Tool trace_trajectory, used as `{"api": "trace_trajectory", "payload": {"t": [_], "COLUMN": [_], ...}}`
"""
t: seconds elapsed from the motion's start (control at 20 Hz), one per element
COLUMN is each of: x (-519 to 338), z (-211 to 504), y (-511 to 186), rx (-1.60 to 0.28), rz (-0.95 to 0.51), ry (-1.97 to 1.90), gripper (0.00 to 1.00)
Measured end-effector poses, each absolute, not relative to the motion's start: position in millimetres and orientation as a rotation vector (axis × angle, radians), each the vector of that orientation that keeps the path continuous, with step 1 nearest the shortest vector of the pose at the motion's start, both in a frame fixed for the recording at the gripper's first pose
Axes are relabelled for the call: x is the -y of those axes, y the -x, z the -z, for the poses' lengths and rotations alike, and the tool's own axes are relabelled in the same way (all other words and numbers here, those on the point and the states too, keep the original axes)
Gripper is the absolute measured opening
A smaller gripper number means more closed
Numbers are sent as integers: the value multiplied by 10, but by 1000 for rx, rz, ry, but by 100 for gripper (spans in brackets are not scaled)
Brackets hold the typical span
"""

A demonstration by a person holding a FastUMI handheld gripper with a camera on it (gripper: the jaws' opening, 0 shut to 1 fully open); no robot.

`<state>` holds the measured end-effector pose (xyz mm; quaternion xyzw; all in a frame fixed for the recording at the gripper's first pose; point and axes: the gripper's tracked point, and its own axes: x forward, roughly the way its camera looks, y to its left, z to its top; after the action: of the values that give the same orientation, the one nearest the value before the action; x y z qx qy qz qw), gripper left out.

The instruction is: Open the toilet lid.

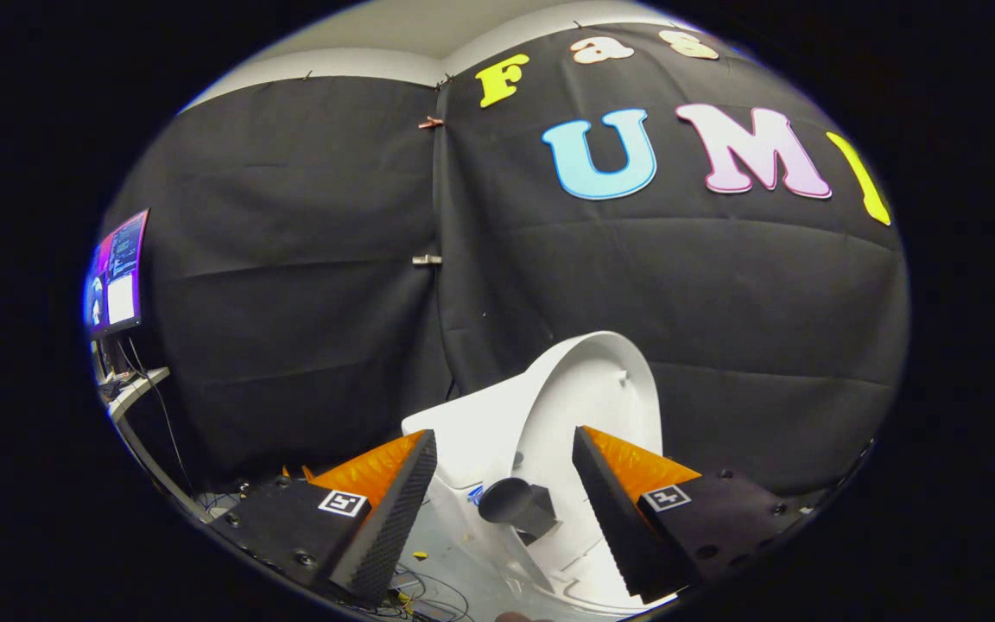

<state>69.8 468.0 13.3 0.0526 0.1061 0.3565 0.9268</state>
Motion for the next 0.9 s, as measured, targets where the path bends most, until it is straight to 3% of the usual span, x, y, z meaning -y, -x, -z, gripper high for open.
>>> {"api": "trace_trajectory", "payload": {"t": [0.25,0.6,0.9], "x": [-3906,-2320,-1064], "z": [-462,-553,-727], "y": [-763,-668,-550], "rx": [-139,-105,36], "rz": [-621,-383,-139], "ry": [-86,-24,126], "gripper": [99,99,100]}}
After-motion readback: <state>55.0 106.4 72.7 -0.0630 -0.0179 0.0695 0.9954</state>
